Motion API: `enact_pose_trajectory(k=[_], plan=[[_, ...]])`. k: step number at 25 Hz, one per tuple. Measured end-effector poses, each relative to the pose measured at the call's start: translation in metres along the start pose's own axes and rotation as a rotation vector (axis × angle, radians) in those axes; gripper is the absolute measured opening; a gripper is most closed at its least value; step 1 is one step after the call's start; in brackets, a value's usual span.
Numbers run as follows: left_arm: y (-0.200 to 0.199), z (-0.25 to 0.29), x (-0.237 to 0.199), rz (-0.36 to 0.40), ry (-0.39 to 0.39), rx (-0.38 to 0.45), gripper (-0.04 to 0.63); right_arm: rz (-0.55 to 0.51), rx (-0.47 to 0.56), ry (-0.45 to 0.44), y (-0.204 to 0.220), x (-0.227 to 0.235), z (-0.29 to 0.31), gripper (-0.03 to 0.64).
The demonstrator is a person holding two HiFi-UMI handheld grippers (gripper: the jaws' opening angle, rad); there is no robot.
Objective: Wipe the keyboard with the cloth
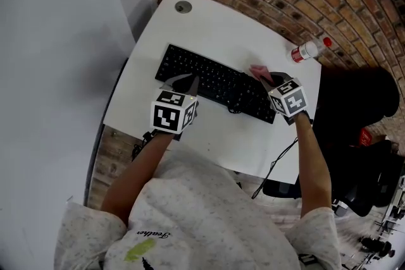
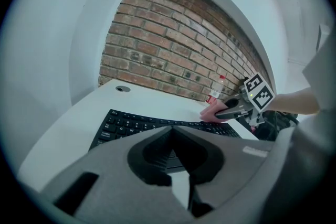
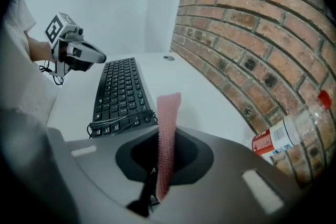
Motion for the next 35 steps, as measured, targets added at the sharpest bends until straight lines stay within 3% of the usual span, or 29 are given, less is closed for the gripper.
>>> enact_pose_trajectory(k=[9,35], plan=[[-0.007,-0.013,-0.019,-0.007,0.001,0.009,-0.006,0.089,-0.006,-0.045,-0.024,-0.012,0.014,0.023],[-0.018,-0.043,-0.07,-0.015,0.017,-0.008,-0.006,-0.008,-0.011,-0.119,-0.106,-0.075,0.043,0.023]])
Point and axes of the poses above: the fingertips, and each gripper's own axes: z forward along the fingers, x to its right, y out of its underside, the point moved 7 cm from there along -z, backward along the fingers, and after that the axes turned 12 degrees about y, right-handed, at the moved point
